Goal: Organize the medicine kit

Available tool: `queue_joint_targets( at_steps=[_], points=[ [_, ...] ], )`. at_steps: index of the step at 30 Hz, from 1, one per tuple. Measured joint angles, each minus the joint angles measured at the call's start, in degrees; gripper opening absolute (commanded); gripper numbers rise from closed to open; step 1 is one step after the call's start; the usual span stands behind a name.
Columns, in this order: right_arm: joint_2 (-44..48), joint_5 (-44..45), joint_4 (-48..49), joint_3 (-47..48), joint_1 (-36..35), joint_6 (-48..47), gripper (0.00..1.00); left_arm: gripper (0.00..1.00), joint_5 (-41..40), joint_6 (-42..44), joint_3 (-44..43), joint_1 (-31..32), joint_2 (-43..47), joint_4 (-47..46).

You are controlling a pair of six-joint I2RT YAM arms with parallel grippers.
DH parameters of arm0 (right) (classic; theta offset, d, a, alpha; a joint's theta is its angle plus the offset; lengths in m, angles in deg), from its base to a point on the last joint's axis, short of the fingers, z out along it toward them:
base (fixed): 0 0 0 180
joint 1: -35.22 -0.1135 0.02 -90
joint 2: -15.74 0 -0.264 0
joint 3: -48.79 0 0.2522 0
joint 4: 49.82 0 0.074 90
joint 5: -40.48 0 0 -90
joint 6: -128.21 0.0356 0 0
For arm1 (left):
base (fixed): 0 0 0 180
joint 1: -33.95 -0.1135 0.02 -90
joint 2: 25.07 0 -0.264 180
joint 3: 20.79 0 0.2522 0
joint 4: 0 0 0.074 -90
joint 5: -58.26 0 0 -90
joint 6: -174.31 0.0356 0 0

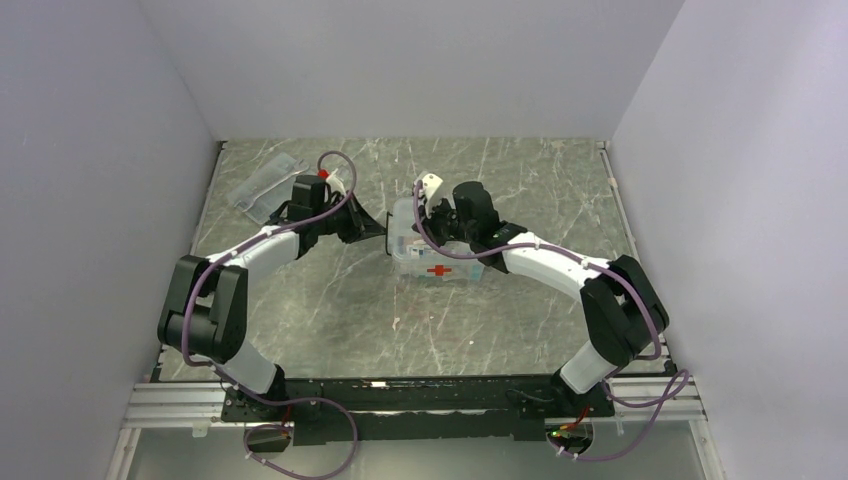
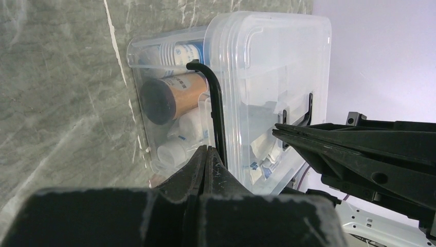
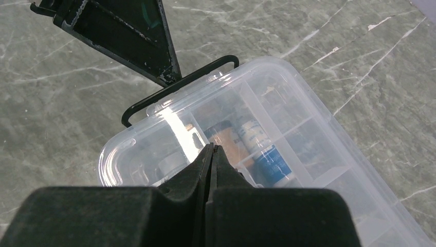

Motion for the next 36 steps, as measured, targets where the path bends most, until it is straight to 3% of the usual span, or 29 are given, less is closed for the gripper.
queue_joint_targets(
  at_steps=[21,36],
  points=[
    [2.25,0.17,1.25,-2.86,0.00,0.76,0.00,0.00,-5.35,3.10,-4.39,3.50,1.53,8.07],
    [3.21,0.39,1.81,-4.04,0.00,1.38,0.00,0.00,-5.51,4.00,-6.64,6.51,2.69,8.92]
  ],
)
